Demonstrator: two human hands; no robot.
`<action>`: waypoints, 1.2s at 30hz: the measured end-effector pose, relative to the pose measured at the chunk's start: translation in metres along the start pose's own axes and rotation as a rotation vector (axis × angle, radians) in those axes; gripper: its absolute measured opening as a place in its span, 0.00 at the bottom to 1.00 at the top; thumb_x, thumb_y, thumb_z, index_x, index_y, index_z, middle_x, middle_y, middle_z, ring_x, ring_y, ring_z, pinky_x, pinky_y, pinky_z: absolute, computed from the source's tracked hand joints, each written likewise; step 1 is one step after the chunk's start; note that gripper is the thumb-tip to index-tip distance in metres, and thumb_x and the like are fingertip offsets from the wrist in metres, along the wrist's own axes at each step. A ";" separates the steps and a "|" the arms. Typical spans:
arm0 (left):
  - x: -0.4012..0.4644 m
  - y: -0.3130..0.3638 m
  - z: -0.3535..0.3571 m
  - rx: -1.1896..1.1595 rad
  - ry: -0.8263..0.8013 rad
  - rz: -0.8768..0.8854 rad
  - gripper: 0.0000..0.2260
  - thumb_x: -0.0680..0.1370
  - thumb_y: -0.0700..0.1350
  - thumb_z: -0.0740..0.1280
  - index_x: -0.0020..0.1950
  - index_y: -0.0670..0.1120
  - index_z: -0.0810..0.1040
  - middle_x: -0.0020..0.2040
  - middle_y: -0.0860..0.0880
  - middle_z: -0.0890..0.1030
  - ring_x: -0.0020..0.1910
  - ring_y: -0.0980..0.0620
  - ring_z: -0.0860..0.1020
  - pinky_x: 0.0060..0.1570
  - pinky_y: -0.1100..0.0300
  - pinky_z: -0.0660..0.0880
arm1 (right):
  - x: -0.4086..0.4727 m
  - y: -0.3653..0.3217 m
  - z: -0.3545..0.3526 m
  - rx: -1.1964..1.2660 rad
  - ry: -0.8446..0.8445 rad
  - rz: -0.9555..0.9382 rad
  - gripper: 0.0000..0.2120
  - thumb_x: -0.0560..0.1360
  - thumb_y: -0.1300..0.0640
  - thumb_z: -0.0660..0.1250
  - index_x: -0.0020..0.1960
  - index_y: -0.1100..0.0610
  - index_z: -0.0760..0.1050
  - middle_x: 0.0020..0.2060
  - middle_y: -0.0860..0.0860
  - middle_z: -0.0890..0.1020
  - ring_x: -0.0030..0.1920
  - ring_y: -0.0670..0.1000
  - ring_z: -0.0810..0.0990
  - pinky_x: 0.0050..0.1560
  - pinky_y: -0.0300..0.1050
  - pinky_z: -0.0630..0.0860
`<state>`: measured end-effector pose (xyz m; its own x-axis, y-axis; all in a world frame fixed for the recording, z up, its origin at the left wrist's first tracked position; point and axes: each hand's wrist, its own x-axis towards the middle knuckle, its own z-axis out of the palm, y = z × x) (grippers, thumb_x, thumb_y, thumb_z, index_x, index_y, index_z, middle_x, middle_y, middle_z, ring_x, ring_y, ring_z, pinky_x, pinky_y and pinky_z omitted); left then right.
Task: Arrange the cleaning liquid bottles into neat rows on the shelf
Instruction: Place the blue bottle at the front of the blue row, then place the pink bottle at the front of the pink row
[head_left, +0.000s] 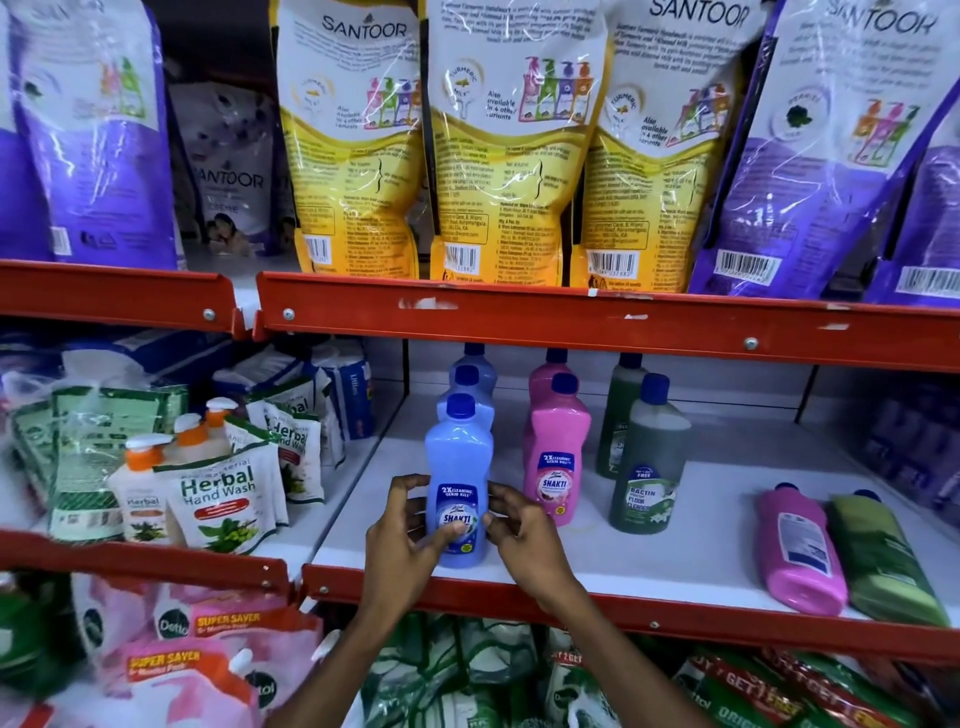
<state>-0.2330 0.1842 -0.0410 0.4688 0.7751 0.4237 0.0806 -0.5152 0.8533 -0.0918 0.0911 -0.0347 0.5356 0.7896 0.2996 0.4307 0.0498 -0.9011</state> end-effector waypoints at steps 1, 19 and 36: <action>-0.002 0.001 0.000 0.002 -0.001 -0.001 0.24 0.69 0.49 0.78 0.60 0.55 0.70 0.49 0.55 0.86 0.44 0.65 0.84 0.39 0.68 0.81 | -0.002 0.000 0.000 0.002 0.000 -0.001 0.18 0.78 0.66 0.63 0.64 0.51 0.74 0.58 0.50 0.83 0.57 0.42 0.81 0.53 0.34 0.79; -0.055 0.082 0.097 0.469 0.065 0.660 0.30 0.79 0.51 0.62 0.79 0.44 0.59 0.81 0.42 0.59 0.81 0.43 0.54 0.79 0.42 0.52 | -0.071 -0.005 -0.145 -1.090 0.370 -0.235 0.30 0.81 0.51 0.51 0.79 0.54 0.46 0.80 0.57 0.43 0.79 0.58 0.37 0.76 0.63 0.40; -0.018 0.175 0.341 0.154 -0.728 -0.388 0.19 0.76 0.53 0.68 0.54 0.37 0.81 0.39 0.43 0.83 0.32 0.48 0.81 0.30 0.58 0.81 | -0.116 0.053 -0.297 -0.509 0.390 0.318 0.16 0.73 0.68 0.58 0.60 0.60 0.72 0.43 0.56 0.84 0.36 0.54 0.81 0.32 0.38 0.75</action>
<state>0.0722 -0.0446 -0.0034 0.8292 0.5055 -0.2385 0.4479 -0.3457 0.8245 0.0845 -0.1794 -0.0237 0.8713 0.4372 0.2230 0.4453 -0.5132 -0.7337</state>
